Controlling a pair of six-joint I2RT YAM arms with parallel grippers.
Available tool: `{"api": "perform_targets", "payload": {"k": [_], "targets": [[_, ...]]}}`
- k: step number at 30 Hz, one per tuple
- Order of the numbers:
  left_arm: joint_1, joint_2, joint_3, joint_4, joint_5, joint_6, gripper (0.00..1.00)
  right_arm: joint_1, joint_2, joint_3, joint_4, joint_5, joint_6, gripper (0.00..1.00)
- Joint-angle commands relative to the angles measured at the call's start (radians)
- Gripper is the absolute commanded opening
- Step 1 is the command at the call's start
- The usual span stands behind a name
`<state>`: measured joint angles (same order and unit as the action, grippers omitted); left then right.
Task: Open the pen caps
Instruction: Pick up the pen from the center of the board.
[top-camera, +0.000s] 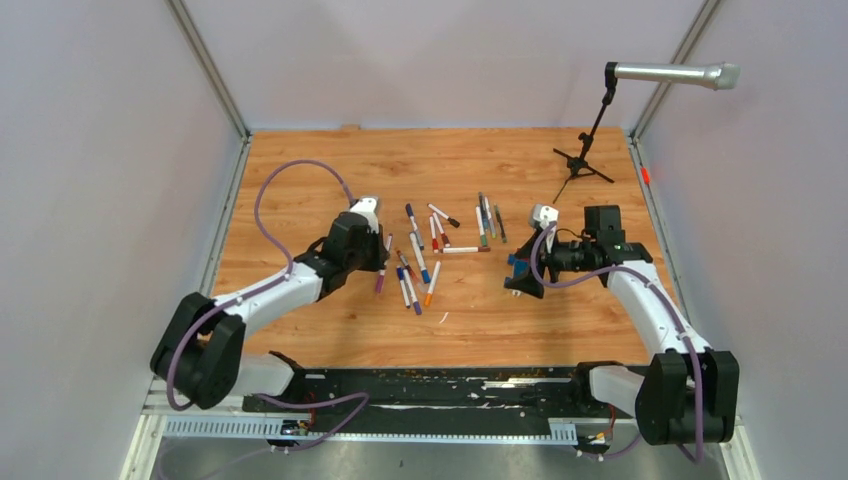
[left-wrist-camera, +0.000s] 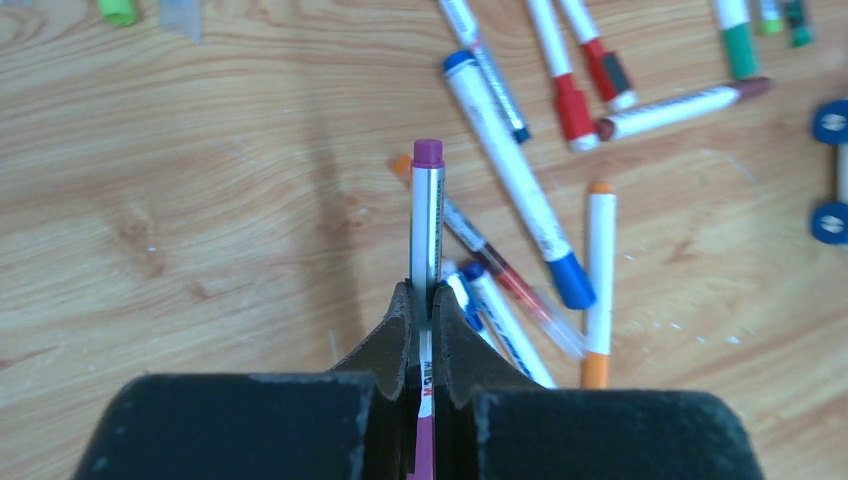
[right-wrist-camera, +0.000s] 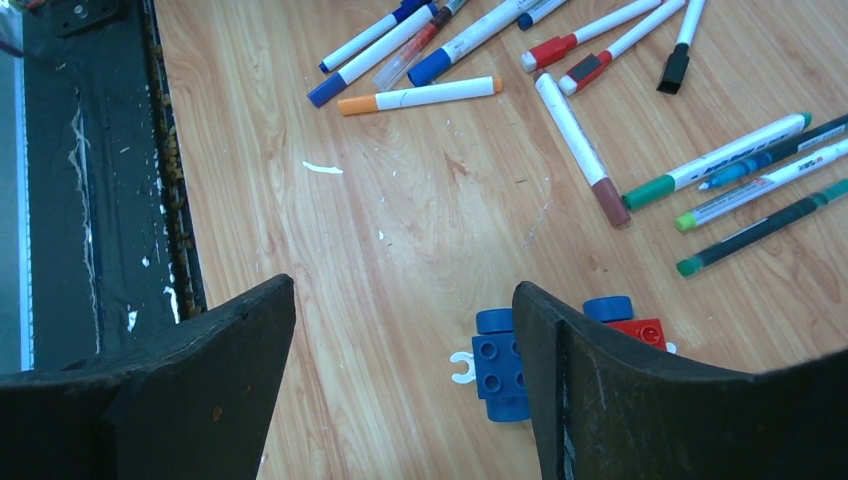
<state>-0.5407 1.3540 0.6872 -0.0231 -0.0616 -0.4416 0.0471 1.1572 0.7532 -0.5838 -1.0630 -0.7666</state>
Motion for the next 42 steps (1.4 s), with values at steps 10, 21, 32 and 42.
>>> {"api": "perform_targets", "payload": {"k": [10,21,32,42], "targets": [[0.003,-0.296,-0.116,0.162,0.324,-0.003,0.0,0.107,0.032,0.267,-0.42,-0.071,-0.296,0.8],[-0.08,-0.339,-0.18,0.612,0.455,-0.325,0.0,0.183,0.04,0.292,-0.208,-0.179,0.103,0.8],[-0.183,-0.232,-0.163,0.828,0.365,-0.445,0.0,0.183,0.015,0.134,0.497,-0.276,0.947,0.79],[-0.234,-0.137,-0.112,0.897,0.353,-0.456,0.0,0.212,0.093,0.137,0.678,-0.255,1.166,0.76]]}}
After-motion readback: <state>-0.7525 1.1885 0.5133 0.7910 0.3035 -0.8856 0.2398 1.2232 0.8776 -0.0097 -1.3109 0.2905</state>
